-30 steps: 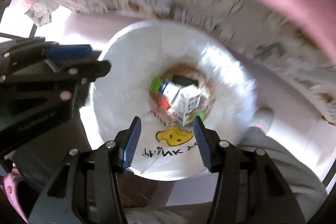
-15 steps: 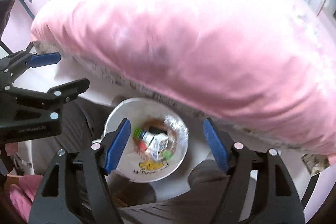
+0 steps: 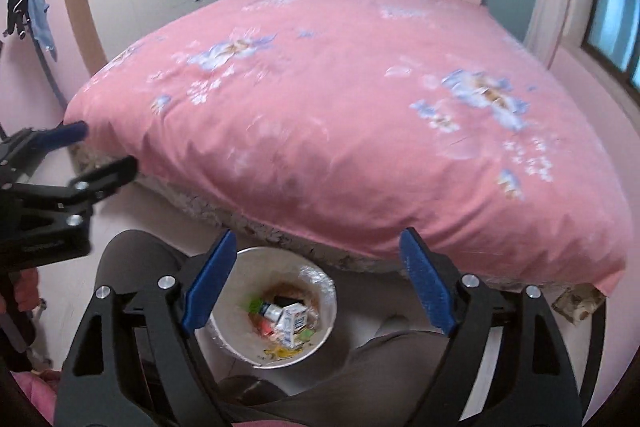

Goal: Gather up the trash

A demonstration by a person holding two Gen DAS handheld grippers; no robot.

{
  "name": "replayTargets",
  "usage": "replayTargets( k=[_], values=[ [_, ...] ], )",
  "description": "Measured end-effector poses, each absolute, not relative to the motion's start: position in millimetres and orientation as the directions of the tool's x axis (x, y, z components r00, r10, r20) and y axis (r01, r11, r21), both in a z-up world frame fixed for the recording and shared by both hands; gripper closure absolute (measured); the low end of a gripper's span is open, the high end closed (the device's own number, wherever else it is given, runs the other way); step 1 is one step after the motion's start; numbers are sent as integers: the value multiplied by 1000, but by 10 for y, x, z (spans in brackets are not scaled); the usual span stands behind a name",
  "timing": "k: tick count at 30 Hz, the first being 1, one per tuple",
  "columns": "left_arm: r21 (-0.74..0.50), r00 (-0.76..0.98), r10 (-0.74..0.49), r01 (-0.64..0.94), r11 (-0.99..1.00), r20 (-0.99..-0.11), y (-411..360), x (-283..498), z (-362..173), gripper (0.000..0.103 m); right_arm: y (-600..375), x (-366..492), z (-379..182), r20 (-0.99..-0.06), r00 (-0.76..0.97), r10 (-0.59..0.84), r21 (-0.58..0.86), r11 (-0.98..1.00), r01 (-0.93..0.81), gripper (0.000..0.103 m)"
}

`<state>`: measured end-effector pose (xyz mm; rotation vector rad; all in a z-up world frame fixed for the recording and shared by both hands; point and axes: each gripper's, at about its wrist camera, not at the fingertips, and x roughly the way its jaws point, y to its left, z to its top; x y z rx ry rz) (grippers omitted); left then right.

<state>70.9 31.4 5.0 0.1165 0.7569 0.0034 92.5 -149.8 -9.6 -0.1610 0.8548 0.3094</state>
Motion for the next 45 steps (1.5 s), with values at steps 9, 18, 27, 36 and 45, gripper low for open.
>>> replayTargets(
  k=[9, 18, 27, 36, 45],
  values=[
    [162, 784, 74, 34, 986, -616, 233, 330, 123, 7, -1559, 457, 47, -660, 745, 96, -113, 968, -224, 15],
    [200, 745, 72, 84, 976, -663, 144, 157, -139, 7, -1513, 164, -125, -617, 786, 17, -168, 974, -154, 14],
    [154, 737, 51, 73, 985, -674, 198, 71, -187, 7, -1378, 44, -261, -658, 748, 79, -120, 971, -209, 14],
    [145, 732, 36, 86, 986, -680, 181, 33, -200, 7, -1404, 76, -297, -689, 711, 139, -40, 973, -229, 13],
    [139, 726, 37, 81, 987, -687, 184, 50, -201, 7, -1434, 91, -306, -698, 700, 152, -18, 973, -228, 13]
  ],
)
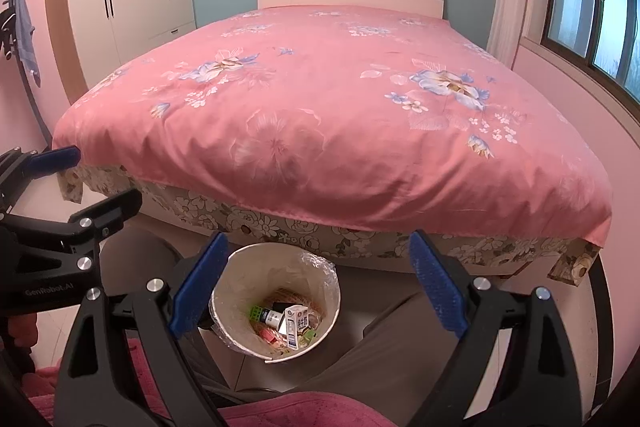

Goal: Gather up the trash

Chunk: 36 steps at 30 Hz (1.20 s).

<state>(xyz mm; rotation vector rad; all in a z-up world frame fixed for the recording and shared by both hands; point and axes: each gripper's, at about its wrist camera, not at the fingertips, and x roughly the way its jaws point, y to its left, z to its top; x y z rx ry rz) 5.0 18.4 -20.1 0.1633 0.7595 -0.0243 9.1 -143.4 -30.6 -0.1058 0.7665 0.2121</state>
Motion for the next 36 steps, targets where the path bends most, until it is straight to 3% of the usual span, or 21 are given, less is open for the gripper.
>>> replayTargets(
  k=[36],
  values=[
    [139, 721, 33, 88, 986, -692, 184, 53, -220, 7, -1432, 118, -317, -708, 687, 164, -8, 971, -239, 13]
  ],
)
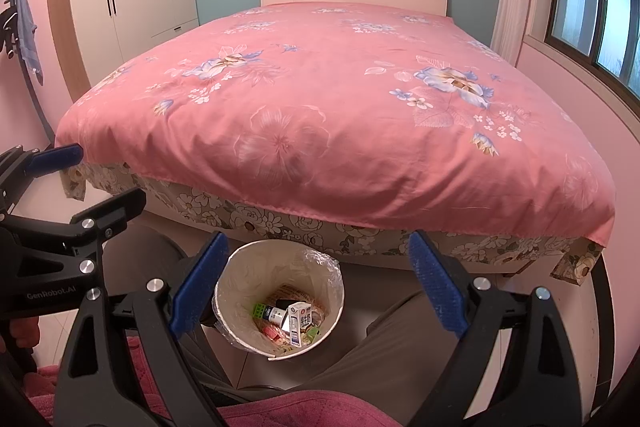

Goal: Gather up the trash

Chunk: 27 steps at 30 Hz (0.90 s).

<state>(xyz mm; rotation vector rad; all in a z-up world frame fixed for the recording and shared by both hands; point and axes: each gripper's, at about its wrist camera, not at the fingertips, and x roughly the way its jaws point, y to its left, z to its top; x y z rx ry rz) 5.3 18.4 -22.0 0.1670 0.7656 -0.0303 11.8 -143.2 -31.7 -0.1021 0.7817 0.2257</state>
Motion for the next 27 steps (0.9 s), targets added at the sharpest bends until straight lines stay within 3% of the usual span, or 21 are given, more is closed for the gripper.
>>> replayTargets(
  k=[27],
  values=[
    [139, 716, 34, 88, 986, -697, 199, 53, -248, 7, -1426, 116, -376, -717, 676, 169, -2, 970, -245, 13]
  ],
)
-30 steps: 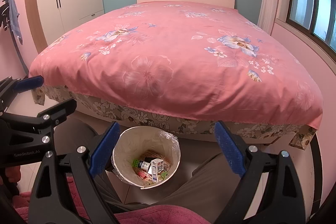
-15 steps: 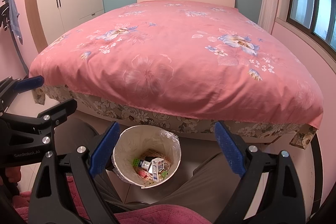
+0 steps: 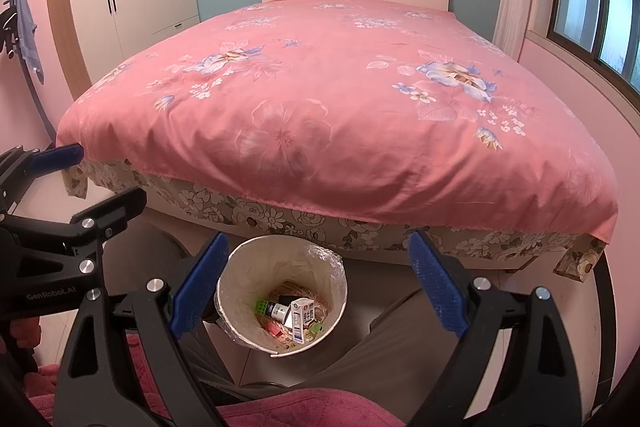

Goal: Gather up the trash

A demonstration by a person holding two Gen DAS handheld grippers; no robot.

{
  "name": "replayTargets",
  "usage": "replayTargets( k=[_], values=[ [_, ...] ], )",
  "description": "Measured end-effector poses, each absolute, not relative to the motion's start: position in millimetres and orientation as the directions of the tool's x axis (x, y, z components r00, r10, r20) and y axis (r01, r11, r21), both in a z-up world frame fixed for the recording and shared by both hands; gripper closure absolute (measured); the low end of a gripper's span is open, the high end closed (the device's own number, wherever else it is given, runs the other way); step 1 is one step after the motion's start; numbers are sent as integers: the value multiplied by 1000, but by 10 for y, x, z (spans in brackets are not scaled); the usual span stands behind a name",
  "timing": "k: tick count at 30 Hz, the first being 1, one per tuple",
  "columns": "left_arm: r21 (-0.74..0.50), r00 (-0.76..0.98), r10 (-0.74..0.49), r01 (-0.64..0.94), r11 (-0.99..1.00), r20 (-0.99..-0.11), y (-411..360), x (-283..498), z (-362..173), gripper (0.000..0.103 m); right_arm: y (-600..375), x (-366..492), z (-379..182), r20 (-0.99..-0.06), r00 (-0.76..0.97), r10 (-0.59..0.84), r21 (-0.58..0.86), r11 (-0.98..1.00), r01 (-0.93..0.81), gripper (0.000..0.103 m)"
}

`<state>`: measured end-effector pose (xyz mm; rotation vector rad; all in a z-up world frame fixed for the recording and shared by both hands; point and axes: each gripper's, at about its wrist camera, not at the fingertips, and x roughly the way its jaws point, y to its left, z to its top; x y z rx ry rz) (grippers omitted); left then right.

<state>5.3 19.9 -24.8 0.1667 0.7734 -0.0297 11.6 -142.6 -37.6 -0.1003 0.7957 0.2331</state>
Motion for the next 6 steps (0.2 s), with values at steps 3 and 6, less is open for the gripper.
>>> replayTargets(
  k=[3, 6],
  values=[
    [137, 715, 33, 88, 987, -698, 199, 48, -250, 7, -1426, 117, -376, -717, 676, 169, -2, 970, -245, 13],
    [138, 715, 33, 89, 986, -698, 201, 49, -249, 7, -1422, 120, -380, -718, 675, 170, -1, 970, -245, 13]
  ],
)
